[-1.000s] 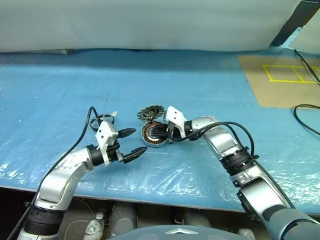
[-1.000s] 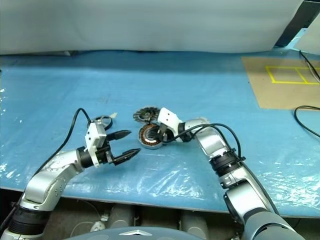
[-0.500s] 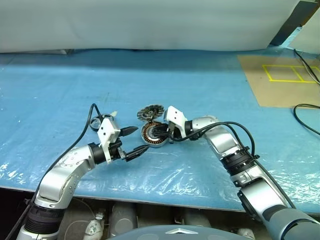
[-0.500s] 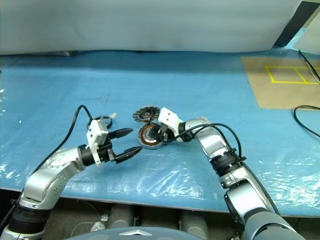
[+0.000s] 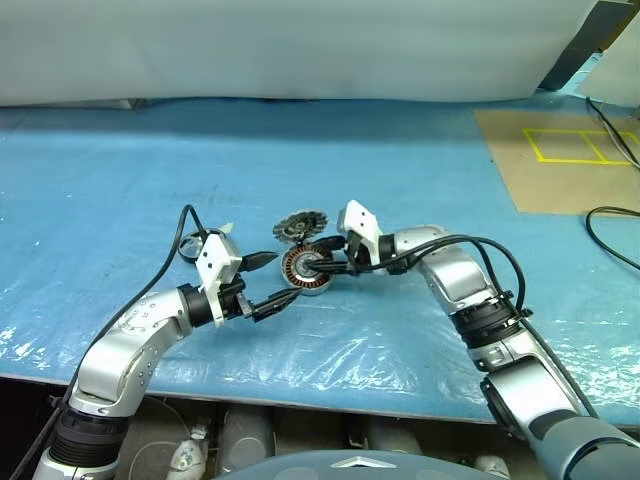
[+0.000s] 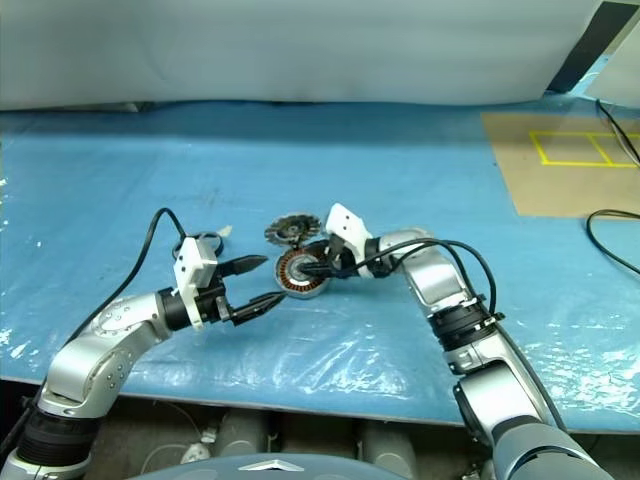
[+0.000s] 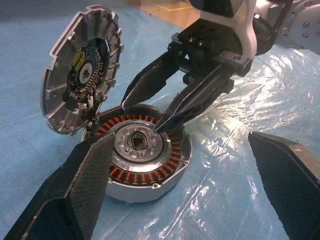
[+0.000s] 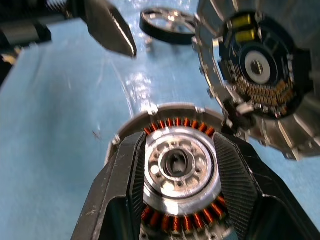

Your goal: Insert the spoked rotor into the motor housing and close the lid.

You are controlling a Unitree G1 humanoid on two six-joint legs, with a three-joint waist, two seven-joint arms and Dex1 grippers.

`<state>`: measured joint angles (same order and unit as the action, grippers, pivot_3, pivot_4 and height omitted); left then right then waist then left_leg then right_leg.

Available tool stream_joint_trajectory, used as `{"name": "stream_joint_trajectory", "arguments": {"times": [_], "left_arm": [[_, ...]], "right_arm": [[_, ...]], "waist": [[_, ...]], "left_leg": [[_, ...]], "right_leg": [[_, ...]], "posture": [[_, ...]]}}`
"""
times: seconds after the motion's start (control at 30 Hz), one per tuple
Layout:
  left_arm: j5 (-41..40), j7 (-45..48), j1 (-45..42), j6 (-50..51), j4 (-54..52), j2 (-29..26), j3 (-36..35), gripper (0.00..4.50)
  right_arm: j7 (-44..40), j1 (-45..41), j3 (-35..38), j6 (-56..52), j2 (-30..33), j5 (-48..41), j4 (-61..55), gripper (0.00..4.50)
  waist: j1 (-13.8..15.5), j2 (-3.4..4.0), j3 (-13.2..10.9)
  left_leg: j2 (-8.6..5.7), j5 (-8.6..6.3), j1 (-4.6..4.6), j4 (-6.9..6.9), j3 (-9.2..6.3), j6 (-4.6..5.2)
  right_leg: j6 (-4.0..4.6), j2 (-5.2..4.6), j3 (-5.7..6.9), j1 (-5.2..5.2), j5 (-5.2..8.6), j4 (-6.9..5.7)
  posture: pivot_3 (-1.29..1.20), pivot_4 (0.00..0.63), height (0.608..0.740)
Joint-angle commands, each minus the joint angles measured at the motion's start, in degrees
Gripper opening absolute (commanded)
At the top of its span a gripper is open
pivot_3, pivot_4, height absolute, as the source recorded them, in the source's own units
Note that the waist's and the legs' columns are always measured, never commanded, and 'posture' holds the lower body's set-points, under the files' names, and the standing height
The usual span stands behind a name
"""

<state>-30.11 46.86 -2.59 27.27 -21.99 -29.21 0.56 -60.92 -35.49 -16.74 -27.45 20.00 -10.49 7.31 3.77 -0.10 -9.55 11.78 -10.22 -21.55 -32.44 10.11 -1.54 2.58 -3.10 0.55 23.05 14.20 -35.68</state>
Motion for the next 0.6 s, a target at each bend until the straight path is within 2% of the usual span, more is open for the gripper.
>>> {"name": "stream_joint_trajectory", "arguments": {"times": [0.03, 0.13, 0.17, 0.37, 0.6], "left_arm": [[-0.26, 0.68, 0.04, -1.34, -0.25, -0.11, -0.26, 4.5], [-0.17, 0.9, 0.37, -1.66, -0.03, -0.14, -0.27, 4.5], [-0.16, 0.97, 0.48, -1.76, 0.02, -0.17, -0.29, 4.5], [0.32, 1.53, 1.77, -3.14, 0.78, -0.21, -0.27, 4.5], [0.91, 2.37, 2.11, -5.12, 2.74, -0.16, -0.05, 4.5]], "right_arm": [[-0.17, -0.74, 0.46, -0.85, -0.37, -1.6, -1.95, 1.31], [-0.54, -0.33, -0.33, -0.86, -0.41, -1.31, -1.02, 0.16], [-0.5, -0.32, -0.51, -0.65, -0.46, -1.09, -0.7, 0.02], [1.26, -1.1, -1.17, 0.25, -1.65, 0.15, 1.15, 0.02], [4.57, -0.67, -5.56, 5.96, -2.22, 7.17, 10.01, 0.02]], "waist": [[0.06, 0.0, 0.0], [0.09, 0.0, 0.0], [0.1, 0.0, 0.0], [0.07, 0.0, 0.0], [-0.06, -0.01, 0.01]], "left_leg": [[0.0, 0.0, 0.0, 0.0, 0.0, 0.0], [-0.01, 0.0, -0.01, -0.01, 0.0, 0.0], [-0.01, 0.0, -0.01, -0.01, 0.0, -0.01], [-0.01, 0.0, -0.01, -0.01, 0.0, -0.01], [-0.02, 0.0, 0.0, -0.01, 0.0, -0.01]], "right_leg": [[0.0, 0.0, 0.0, 0.0, 0.0, 0.0], [0.0, -0.01, 0.0, 0.0, 0.0, 0.01], [0.0, -0.01, 0.0, 0.0, 0.0, 0.0], [0.0, -0.01, 0.0, 0.0, 0.0, 0.0], [0.0, -0.01, -0.01, -0.01, 0.0, 0.0]], "posture": [[0.0, 0.15, 0.74], [0.0, 0.15, 0.74], [0.0, 0.15, 0.74], [0.0, 0.15, 0.74], [0.0, 0.15, 0.74]]}}
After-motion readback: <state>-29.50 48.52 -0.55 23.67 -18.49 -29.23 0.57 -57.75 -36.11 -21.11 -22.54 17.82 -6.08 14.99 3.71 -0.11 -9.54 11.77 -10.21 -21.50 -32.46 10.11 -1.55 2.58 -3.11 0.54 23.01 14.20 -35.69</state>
